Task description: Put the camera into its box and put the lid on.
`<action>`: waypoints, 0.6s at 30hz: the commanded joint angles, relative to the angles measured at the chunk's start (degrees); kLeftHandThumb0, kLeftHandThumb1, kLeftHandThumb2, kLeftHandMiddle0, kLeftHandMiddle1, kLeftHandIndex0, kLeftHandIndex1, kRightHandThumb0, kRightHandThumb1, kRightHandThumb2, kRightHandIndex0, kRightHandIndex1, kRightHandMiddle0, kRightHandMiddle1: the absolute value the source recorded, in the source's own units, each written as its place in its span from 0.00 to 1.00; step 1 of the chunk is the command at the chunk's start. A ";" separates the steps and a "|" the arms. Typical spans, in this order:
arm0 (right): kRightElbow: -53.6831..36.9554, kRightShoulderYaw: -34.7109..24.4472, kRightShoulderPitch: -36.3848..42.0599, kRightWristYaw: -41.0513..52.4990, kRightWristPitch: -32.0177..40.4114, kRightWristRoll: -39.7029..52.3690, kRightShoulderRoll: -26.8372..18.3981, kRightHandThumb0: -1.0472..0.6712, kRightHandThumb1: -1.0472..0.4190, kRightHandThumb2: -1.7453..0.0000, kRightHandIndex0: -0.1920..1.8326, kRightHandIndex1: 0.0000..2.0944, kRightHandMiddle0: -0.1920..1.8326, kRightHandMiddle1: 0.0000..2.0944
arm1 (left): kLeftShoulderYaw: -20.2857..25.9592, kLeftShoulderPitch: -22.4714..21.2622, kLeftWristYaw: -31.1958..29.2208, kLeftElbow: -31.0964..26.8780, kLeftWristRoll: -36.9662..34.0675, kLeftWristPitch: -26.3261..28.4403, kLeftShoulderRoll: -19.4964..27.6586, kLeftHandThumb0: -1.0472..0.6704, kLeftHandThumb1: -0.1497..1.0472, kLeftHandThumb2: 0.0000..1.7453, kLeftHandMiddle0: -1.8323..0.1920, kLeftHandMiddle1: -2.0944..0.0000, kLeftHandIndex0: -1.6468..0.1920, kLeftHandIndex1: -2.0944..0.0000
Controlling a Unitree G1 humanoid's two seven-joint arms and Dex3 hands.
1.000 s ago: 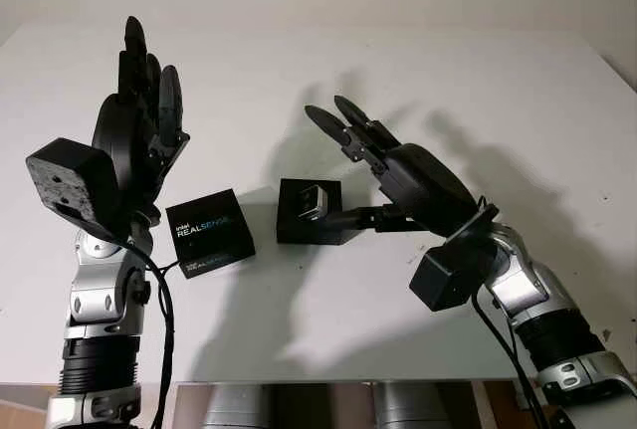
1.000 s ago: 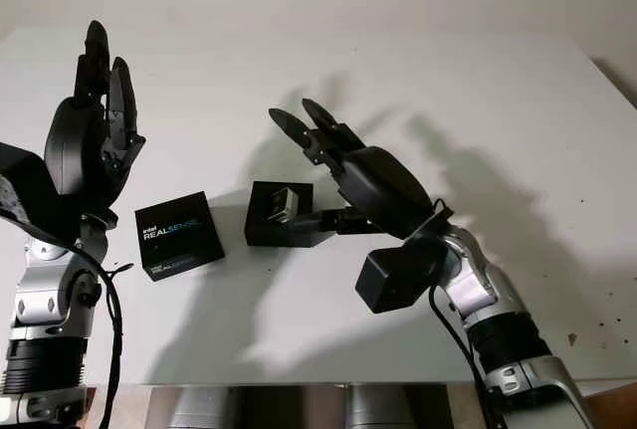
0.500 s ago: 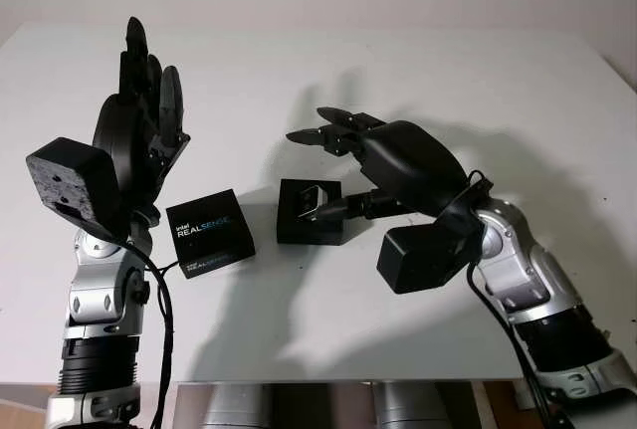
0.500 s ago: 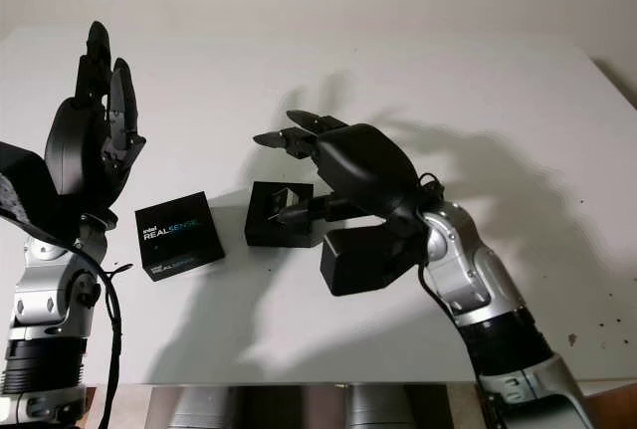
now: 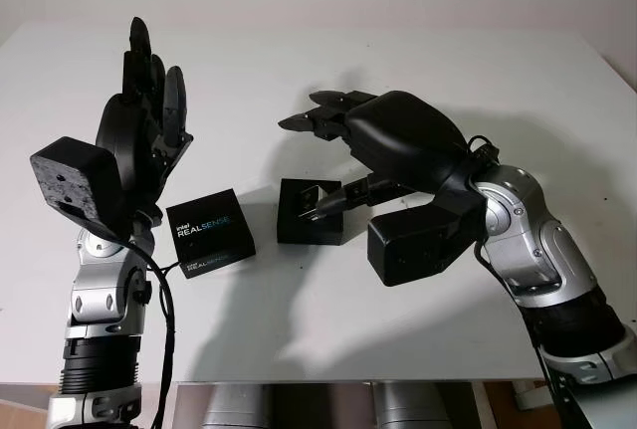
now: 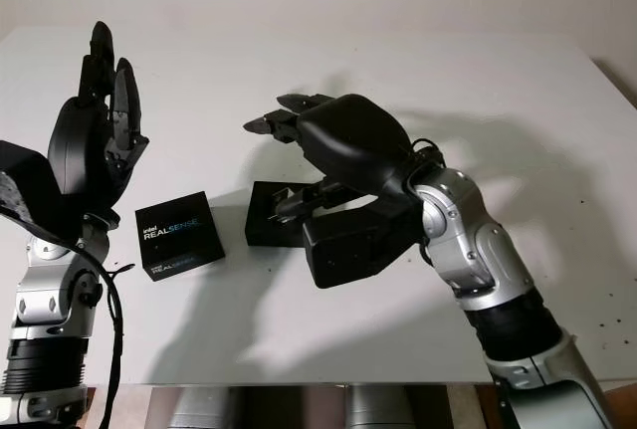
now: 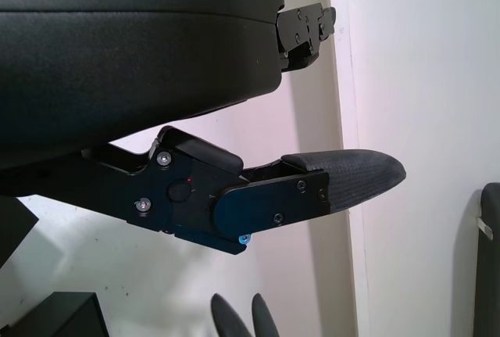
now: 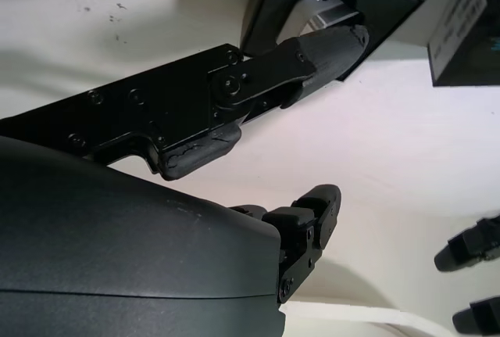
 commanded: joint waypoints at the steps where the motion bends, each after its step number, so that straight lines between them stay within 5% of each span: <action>1: -1.28 0.87 0.29 0.41 0.75 -1.63 -0.58 0.11 0.05 0.97 0.23 0.02 0.29 0.11 | -0.34 -1.11 0.02 -0.38 0.31 -0.64 0.04 0.18 1.00 0.35 1.00 1.00 1.00 1.00; 18: 0.86 5.21 1.72 -5.33 1.61 -12.44 -0.61 0.14 0.05 0.97 0.22 0.03 0.30 0.11 | -0.25 -0.97 0.34 -0.12 -0.15 -1.01 -0.34 0.18 1.00 0.34 1.00 1.00 1.00 1.00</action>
